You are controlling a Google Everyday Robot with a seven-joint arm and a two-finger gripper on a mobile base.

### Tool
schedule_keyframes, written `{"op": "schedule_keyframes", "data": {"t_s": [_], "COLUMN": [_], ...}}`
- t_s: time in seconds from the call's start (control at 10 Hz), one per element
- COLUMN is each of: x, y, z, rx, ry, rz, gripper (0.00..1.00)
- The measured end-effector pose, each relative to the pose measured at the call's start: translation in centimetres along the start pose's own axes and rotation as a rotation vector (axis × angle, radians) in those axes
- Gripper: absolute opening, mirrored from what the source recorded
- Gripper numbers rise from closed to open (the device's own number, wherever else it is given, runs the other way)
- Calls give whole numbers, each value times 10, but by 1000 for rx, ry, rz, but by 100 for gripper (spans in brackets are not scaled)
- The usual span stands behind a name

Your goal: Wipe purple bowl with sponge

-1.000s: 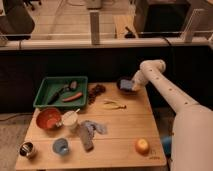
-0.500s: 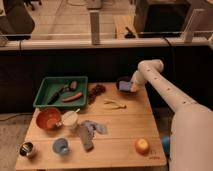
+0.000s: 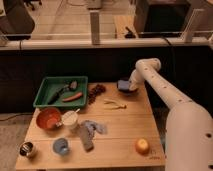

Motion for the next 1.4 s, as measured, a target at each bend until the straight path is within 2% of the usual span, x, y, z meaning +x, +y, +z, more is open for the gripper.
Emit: {"op": "schedule_keyframes", "data": {"t_s": [0.2, 0.6, 0.8, 1.0, 1.2, 1.4], "x": [3, 23, 23, 10, -7, -11], "y": [-6, -18, -19, -16, -11, -3], "z": [7, 20, 23, 27, 34, 34], "rx": [2, 24, 25, 14, -13, -36], "ry": [5, 49, 33, 0, -21, -17], "rz": [21, 58, 67, 56, 31, 10], "gripper": [0, 0, 0, 0, 0, 0]}}
